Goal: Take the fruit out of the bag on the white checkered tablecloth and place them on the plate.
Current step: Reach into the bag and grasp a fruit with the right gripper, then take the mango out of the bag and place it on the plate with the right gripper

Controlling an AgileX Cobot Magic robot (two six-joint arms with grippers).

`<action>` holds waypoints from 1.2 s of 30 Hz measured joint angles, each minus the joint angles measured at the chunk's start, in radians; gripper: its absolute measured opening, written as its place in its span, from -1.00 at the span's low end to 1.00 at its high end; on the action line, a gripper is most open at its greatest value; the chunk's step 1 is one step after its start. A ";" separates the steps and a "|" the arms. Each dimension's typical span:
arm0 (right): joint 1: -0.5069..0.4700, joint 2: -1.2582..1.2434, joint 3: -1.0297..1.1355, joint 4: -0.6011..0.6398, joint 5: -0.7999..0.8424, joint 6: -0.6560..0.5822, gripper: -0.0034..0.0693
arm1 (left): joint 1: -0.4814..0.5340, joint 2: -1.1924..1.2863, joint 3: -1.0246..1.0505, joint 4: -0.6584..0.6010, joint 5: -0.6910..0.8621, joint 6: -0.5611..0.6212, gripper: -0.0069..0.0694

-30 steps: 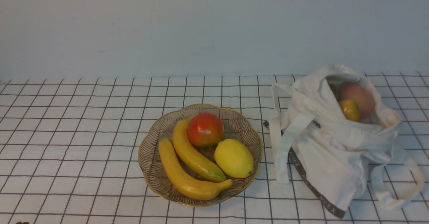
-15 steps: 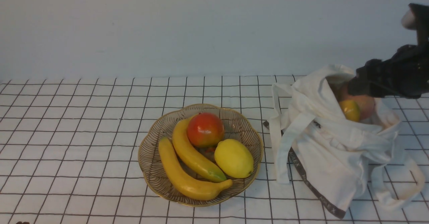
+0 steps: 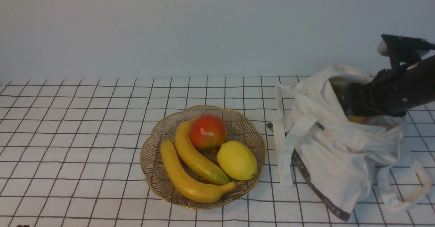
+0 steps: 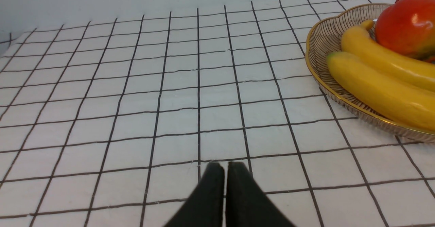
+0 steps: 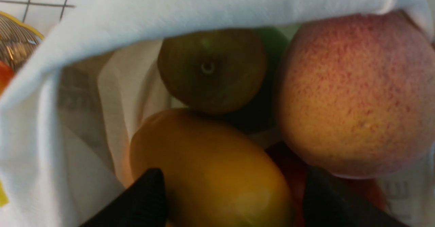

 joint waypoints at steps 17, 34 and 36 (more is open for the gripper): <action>0.000 -0.234 0.000 -0.141 0.038 0.028 0.17 | 0.000 0.000 0.000 0.000 0.000 0.000 -0.84; 0.000 -0.530 -0.145 -0.105 0.174 0.080 0.17 | 0.000 0.000 0.000 0.000 0.000 0.000 -0.84; 0.000 -0.530 -0.155 -0.063 0.176 0.068 0.17 | 0.000 0.000 0.000 0.000 0.000 0.000 -0.84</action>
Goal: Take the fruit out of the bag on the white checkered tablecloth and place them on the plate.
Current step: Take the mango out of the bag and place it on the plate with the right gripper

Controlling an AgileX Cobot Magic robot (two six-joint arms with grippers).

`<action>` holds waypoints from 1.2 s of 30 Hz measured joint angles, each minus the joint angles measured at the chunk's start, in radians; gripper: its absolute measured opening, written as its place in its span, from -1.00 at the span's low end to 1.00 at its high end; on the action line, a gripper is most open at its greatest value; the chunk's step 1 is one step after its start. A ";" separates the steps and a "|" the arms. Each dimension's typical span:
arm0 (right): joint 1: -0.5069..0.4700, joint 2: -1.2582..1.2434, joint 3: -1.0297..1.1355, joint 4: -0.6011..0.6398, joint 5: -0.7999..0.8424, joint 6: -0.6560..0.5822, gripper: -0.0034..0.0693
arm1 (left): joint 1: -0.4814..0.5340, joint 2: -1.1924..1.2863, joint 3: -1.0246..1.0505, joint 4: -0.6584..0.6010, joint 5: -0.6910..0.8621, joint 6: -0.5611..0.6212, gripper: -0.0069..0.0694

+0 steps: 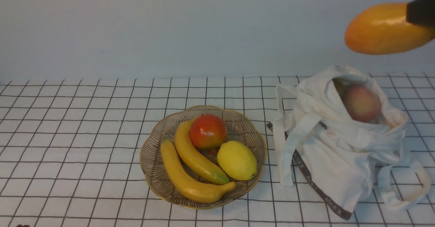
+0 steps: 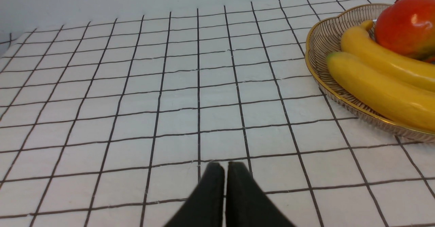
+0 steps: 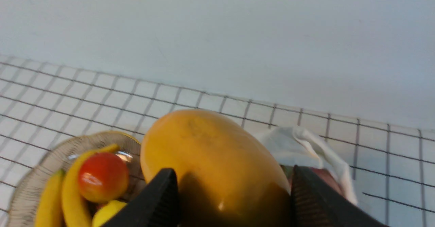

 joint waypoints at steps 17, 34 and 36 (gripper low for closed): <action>0.316 0.300 -0.001 0.230 -0.031 -0.134 0.16 | 0.000 0.000 0.000 0.000 0.000 0.000 -0.84; 0.539 0.694 -0.001 0.251 -0.310 -0.134 0.16 | 0.000 0.000 0.000 0.000 0.000 0.000 -0.84; 0.539 0.701 -0.001 0.269 -0.326 -0.134 0.16 | 0.000 0.000 0.000 0.000 0.000 0.000 -0.84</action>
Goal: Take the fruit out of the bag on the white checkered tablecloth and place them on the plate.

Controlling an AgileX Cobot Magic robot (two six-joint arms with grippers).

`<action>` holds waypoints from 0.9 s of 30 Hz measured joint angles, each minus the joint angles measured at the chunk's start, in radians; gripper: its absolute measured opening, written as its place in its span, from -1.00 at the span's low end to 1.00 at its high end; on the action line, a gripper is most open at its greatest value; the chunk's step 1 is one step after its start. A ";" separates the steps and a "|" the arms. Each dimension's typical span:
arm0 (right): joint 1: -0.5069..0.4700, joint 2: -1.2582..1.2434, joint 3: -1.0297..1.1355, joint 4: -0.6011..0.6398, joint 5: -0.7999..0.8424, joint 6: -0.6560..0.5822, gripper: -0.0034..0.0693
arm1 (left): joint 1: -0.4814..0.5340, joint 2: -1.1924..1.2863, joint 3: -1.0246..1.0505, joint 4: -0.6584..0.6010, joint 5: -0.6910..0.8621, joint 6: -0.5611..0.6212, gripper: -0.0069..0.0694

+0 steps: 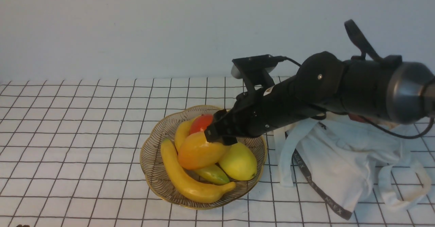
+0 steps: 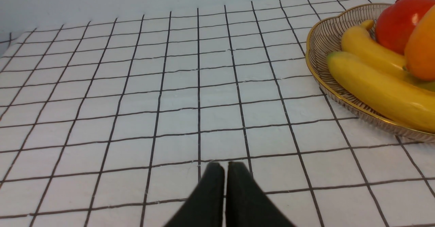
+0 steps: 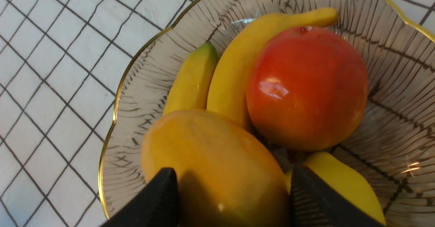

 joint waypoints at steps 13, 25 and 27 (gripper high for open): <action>0.000 -0.009 -0.002 -0.008 -0.001 -0.016 0.58 | 0.000 0.000 0.000 0.000 0.000 0.000 -0.84; -0.043 -0.247 -0.002 -0.273 0.024 0.140 0.43 | 0.000 0.000 0.000 0.000 0.000 0.000 -0.84; -0.066 -0.335 -0.002 -0.377 0.048 0.237 0.15 | 0.000 0.000 0.000 0.000 0.000 0.000 -0.84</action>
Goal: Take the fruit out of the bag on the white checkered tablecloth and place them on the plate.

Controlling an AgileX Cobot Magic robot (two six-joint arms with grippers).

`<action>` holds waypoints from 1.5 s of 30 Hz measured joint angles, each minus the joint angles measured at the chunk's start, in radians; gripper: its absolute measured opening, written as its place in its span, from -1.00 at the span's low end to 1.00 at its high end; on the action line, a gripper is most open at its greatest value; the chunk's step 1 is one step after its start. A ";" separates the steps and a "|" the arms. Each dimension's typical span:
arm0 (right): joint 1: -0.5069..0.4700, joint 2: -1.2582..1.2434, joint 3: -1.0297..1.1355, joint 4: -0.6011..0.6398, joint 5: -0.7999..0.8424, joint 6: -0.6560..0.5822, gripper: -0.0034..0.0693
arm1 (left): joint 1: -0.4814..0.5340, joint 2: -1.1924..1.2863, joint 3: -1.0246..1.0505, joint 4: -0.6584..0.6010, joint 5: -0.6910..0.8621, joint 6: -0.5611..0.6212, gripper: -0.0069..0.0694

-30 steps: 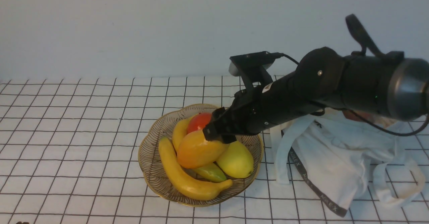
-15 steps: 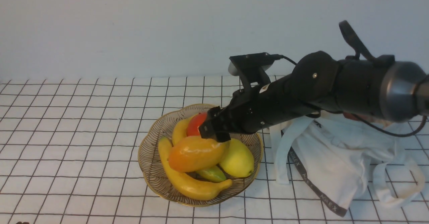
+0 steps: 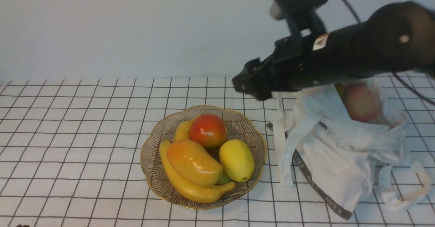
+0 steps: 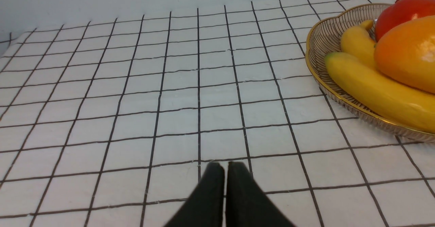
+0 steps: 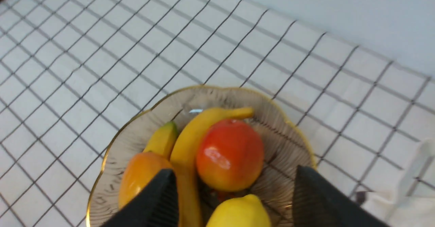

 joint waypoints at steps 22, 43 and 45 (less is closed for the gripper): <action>-0.074 -0.897 0.051 -0.801 0.345 0.671 -0.94 | 0.000 0.000 0.000 0.000 0.000 0.000 -0.84; -0.074 -1.179 0.430 -0.747 0.175 0.710 -0.94 | 0.000 0.000 0.000 0.000 0.000 0.000 -0.84; -0.074 -1.179 0.432 -0.744 0.173 0.710 -0.94 | 0.000 0.000 0.000 0.000 0.000 0.000 -0.84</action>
